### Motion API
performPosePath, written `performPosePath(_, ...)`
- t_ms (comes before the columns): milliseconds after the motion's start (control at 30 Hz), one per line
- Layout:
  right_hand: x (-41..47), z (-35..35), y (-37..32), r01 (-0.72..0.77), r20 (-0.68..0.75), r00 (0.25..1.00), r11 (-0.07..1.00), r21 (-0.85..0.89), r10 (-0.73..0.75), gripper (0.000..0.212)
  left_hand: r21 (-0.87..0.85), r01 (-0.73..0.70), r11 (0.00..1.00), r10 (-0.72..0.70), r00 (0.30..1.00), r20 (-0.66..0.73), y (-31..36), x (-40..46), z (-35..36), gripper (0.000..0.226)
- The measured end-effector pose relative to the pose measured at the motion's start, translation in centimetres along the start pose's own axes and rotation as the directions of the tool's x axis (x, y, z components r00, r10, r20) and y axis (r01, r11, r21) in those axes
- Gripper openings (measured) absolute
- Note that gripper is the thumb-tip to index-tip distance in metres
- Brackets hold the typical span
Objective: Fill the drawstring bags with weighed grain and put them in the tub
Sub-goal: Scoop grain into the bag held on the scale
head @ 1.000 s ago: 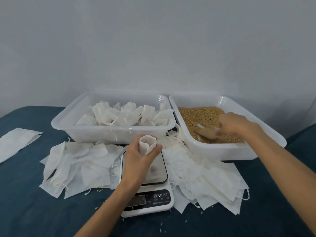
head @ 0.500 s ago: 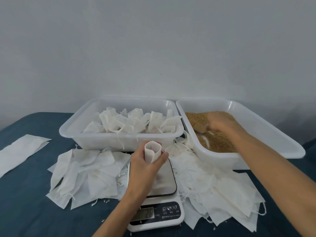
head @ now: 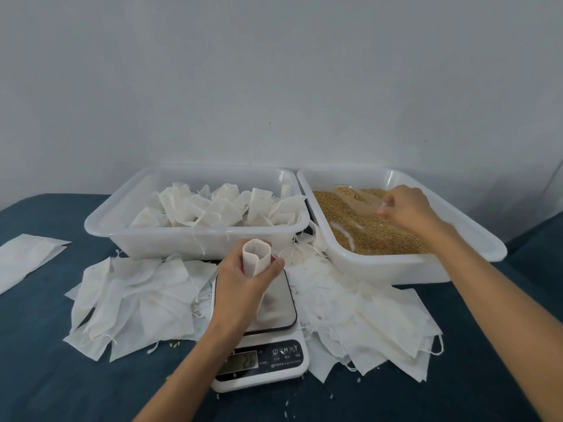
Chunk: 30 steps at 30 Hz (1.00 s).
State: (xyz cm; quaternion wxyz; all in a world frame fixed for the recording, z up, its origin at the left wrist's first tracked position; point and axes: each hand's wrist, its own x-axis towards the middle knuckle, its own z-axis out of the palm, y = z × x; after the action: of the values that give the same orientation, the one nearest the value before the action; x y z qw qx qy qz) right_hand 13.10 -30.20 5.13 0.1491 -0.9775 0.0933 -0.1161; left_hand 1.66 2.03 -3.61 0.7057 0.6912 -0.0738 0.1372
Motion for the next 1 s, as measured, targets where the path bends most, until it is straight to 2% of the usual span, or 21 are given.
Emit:
performPosePath(100, -2.0, -1.0, -0.5, 0.136, 0.015, 0.99, 0.984, 0.116, -0.139, 0.012, 0.011, 0.005, 1.0, -0.006, 1.0, 0.013, 0.0, 0.0, 0.2, 0.029)
performPosePath(233, -5.2, -1.7, -2.9, 0.321, 0.047, 0.937, 0.906, 0.278, -0.346, 0.008, 0.008, 0.006, 1.0, -0.006, 0.999, 0.048, 0.0, 0.0, 0.3, 0.029)
performPosePath(400, -8.6, -2.9, -5.7, 0.463, 0.096, 0.853, 0.829, 0.313, -0.513, 0.01, -0.004, 0.024, 1.0, -0.023, 0.998, 0.058, 0.5, -0.2, 0.2, 0.025)
performPosePath(567, -9.9, -4.4, -7.1, 0.504, 0.118, 0.822, 0.808, 0.306, -0.557, 0.021, -0.007, 0.019, 1.0, -0.018, 0.996, 0.087, 0.7, -0.2, 0.3, 0.016)
performPosePath(867, -9.6, -5.7, -7.5, 0.612, 0.052, 0.785, 0.786, 0.089, -0.617, 0.03, -0.005, -0.02, 1.0, 0.02, 0.994, 0.106, 1.1, -0.6, 0.6, 0.012)
performPosePath(1000, -9.7, -5.7, -7.6, 0.633, 0.038, 0.772, 0.773, 0.046, -0.634, 0.031, -0.026, -0.017, 1.0, 0.021, 0.992, 0.127, 1.4, -0.8, 0.6, 0.014)
